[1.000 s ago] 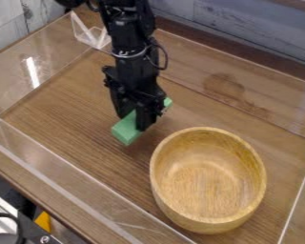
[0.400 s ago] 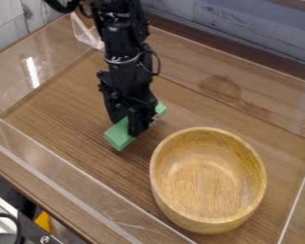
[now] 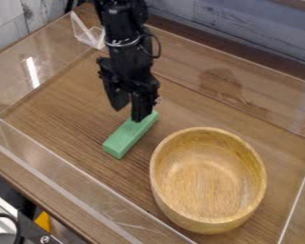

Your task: Remove the green block from inside the brown bowl and put it on the table

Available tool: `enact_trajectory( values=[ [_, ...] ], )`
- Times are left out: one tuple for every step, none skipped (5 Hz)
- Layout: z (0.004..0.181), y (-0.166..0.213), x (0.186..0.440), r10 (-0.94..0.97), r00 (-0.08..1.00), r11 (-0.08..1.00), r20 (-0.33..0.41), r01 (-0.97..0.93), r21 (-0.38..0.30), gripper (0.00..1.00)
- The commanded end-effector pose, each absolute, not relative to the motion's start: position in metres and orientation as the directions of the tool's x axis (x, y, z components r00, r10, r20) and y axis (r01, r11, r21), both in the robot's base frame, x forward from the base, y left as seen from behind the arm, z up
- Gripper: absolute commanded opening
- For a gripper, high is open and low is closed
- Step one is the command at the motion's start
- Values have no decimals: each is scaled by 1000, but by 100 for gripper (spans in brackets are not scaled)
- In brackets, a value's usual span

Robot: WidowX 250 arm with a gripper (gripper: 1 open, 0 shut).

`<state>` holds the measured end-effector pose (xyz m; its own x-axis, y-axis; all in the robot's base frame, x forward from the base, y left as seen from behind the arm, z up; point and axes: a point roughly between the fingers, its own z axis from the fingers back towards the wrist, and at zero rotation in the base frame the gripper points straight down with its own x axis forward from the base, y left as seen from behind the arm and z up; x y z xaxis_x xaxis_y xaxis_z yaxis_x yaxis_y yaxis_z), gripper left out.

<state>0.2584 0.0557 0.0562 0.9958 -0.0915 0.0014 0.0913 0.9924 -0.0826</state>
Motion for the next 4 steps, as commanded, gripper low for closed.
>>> enact_trajectory(
  values=[
    [69,59,274,-34,999,996,38,36,-78,100],
    [73,62,273,-98,994,991,38,101,-86,100],
    [75,64,273,-158,986,983,45,162,-90,100],
    [76,56,285,-131,990,986,51,136,-94,100]
  ],
)
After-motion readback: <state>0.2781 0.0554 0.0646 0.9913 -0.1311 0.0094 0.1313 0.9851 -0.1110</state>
